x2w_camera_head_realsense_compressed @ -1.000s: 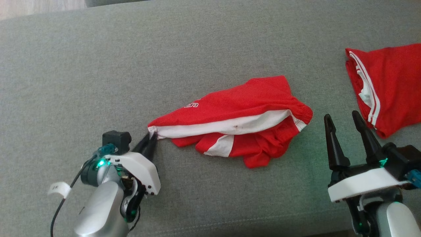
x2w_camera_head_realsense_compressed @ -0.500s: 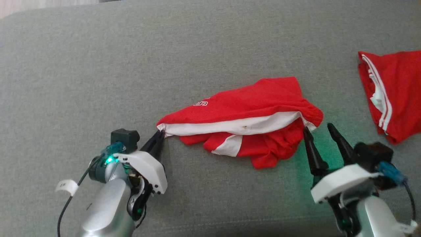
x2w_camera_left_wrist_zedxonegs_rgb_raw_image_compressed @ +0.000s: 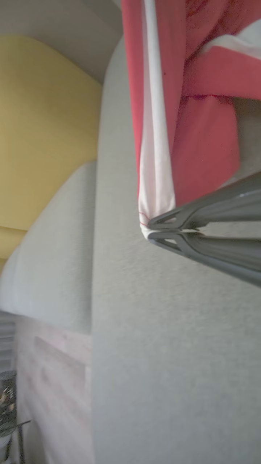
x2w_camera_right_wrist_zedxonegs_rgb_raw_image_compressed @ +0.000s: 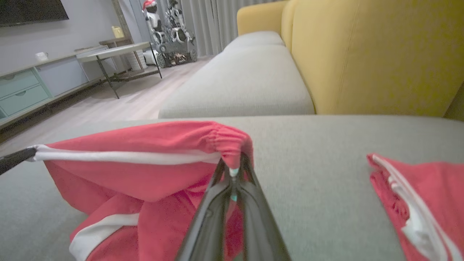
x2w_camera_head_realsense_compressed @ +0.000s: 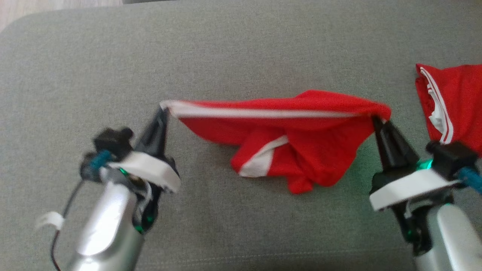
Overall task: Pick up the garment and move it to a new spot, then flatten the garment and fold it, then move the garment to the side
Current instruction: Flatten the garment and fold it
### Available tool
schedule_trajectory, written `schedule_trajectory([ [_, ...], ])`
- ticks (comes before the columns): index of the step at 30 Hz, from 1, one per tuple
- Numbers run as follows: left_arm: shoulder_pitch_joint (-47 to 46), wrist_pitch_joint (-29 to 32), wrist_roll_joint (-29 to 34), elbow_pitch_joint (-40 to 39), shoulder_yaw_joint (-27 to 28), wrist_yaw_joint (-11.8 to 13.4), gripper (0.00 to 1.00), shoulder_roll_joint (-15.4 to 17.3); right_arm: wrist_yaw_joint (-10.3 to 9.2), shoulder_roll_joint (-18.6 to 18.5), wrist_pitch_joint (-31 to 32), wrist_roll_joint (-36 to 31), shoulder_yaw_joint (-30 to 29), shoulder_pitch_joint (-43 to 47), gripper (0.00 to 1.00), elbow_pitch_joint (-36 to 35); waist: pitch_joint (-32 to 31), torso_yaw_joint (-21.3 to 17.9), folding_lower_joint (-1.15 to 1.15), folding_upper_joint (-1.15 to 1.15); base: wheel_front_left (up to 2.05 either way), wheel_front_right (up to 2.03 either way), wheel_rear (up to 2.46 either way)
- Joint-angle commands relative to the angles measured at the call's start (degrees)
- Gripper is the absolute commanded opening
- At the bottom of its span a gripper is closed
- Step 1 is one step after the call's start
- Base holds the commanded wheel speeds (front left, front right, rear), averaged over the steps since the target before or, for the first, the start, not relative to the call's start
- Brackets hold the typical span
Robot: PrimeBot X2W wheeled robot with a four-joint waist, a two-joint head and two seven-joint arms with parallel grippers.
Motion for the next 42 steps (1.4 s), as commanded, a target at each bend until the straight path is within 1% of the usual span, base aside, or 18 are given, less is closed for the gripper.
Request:
schedule_trajectory([
  [1,-3.92,-0.9,0.64,-5.06,3.37,0.94,0.0,2.19,-0.05,-1.6,0.9,0.9,0.72,-3.06,0.0,-4.58,-0.62,0.0,0.0,0.0,0.0,0.0,0.0],
  [2,-4.34,-1.01,0.83,-7.37,3.88,1.27,0.0,2.56,-0.05,-2.24,1.57,1.13,0.72,-3.68,0.0,-6.26,-0.98,0.02,0.0,0.0,0.0,0.0,0.0],
  [3,-4.34,-1.01,0.83,-7.37,3.88,1.27,0.0,2.56,-0.05,-2.24,1.57,1.13,0.72,-3.68,0.0,-6.26,-0.98,0.02,0.0,0.0,0.0,0.0,0.0],
  [7,-6.73,-1.01,1.91,-16.73,5.46,2.72,0.0,4.03,-0.05,-4.62,4.89,2.33,0.35,-6.34,0.0,-12.53,-2.76,0.3,0.0,0.0,0.0,0.0,0.0],
  [10,-9.25,0.36,3.01,-23.07,5.9,3.64,0.0,5.1,-0.05,-6.04,7.22,3.13,-0.43,-8.39,0.0,-16.46,-4.24,0.48,0.0,0.0,0.0,0.0,0.0],
  [14,-12.39,2.77,4.16,-29.93,6.14,4.37,0.0,6.23,-0.05,-7.02,9.73,4.09,-1.54,-10.23,0.0,-20.05,-5.94,0.51,0.0,0.0,0.0,0.0,0.0],
  [18,-13.74,4.56,4.4,-33.61,5.94,4.63,0.0,6.63,-0.05,-7.03,11.45,4.89,-2.52,-10.45,0.0,-21.48,-6.8,0.49,0.0,0.0,0.0,0.0,0.0],
  [24,-15.0,5.54,3.96,-34.51,5.64,4.57,0.0,6.6,-0.05,-5.9,11.86,6.35,-3.81,-10.64,0.0,-20.97,-6.0,0.55,0.0,0.0,0.0,0.0,0.0],
  [28,-18.16,4.57,2.88,-31.95,5.26,3.16,0.0,5.98,-0.05,-5.05,10.97,7.95,-4.49,-13.33,0.0,-18.27,-3.73,0.6,0.0,0.0,0.0,0.0,0.0],
  [32,-24.39,2.18,2.05,-26.43,4.81,1.23,0.0,4.48,-0.05,-4.76,9.38,9.18,-4.0,-19.0,0.0,-12.68,-0.61,0.72,0.0,0.0,0.0,0.0,0.0],
  [38,-37.9,-0.74,2.69,-12.67,4.73,-1.45,0.0,1.98,-0.05,-3.52,5.06,11.97,-0.65,-33.89,0.0,-0.83,4.3,0.72,0.0,0.0,0.0,0.0,0.0],
  [42,-47.43,-1.44,4.04,-3.1,5.98,-2.19,0.0,0.79,-0.05,-2.13,0.19,14.2,2.14,-45.65,0.0,9.07,6.73,0.22,0.0,0.0,0.0,0.0,0.0],
])
